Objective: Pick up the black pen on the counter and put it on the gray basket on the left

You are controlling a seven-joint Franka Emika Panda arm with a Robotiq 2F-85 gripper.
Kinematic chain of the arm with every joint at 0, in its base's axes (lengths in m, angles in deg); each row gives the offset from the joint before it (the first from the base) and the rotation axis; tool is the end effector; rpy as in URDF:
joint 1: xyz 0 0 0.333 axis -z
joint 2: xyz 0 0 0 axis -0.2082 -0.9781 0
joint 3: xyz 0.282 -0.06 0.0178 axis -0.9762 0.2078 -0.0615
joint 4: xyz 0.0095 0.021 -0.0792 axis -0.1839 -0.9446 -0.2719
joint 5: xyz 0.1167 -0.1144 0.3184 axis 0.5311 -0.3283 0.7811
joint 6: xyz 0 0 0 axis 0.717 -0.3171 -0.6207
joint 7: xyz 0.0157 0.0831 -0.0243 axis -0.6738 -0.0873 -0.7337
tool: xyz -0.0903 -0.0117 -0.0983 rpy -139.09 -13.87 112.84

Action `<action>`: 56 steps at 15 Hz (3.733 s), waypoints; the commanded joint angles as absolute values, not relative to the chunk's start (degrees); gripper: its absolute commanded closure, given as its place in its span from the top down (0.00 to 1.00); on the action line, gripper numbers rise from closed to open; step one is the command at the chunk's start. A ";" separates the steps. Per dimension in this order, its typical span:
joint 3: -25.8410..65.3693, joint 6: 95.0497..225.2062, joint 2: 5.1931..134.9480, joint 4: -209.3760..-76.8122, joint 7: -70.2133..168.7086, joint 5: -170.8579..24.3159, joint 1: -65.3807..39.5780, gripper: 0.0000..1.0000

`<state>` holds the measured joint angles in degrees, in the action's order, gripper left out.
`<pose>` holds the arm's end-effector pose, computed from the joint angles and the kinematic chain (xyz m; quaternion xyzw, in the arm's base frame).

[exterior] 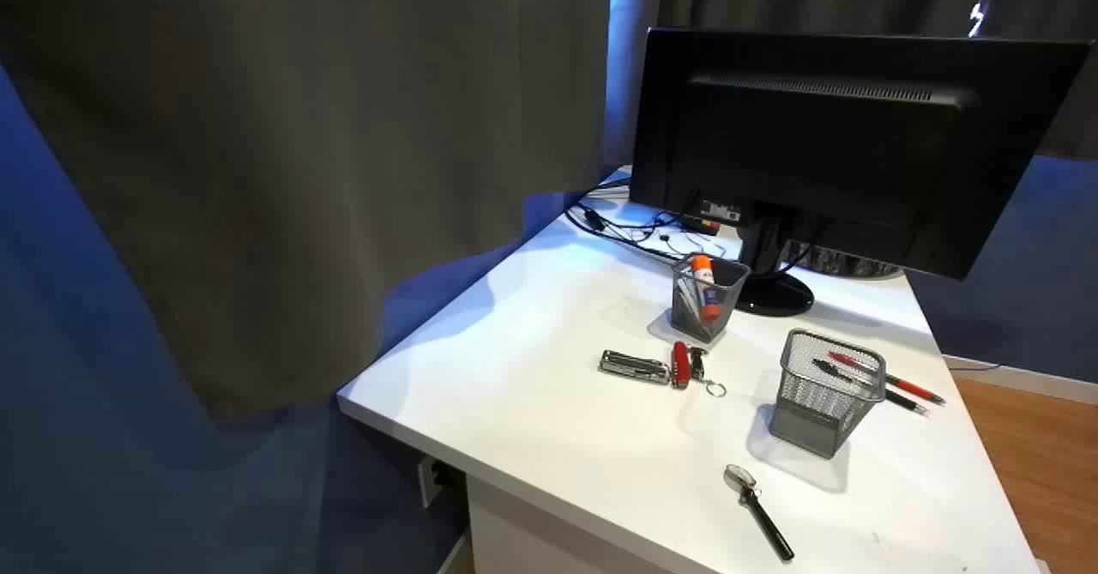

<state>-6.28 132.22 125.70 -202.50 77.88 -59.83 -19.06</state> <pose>0.2691 0.1599 0.3922 0.9904 -0.1164 -0.0414 0.0616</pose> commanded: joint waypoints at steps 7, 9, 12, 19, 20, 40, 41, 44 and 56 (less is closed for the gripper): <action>-5.63 132.22 125.52 -202.46 78.25 -60.27 -19.75 1.00; -5.63 132.22 125.52 -202.46 78.25 -60.27 -19.75 1.00; -5.51 136.30 118.22 -200.14 68.88 -61.08 -21.33 1.00; -5.69 146.71 102.58 -194.78 55.56 -62.12 -26.75 1.00; -5.63 148.41 100.24 -194.11 53.48 -61.99 -27.58 1.00; -3.46 165.52 76.37 -186.66 26.52 -62.38 -28.67 1.00; -3.34 166.40 74.85 -185.83 24.95 -62.43 -28.32 1.00; -3.27 169.06 70.17 -183.37 21.42 -63.45 -27.14 1.00; -2.07 183.07 53.26 -176.01 20.30 -72.55 -25.56 1.00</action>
<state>-2.50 178.59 57.53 -178.28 19.61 -69.45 -25.81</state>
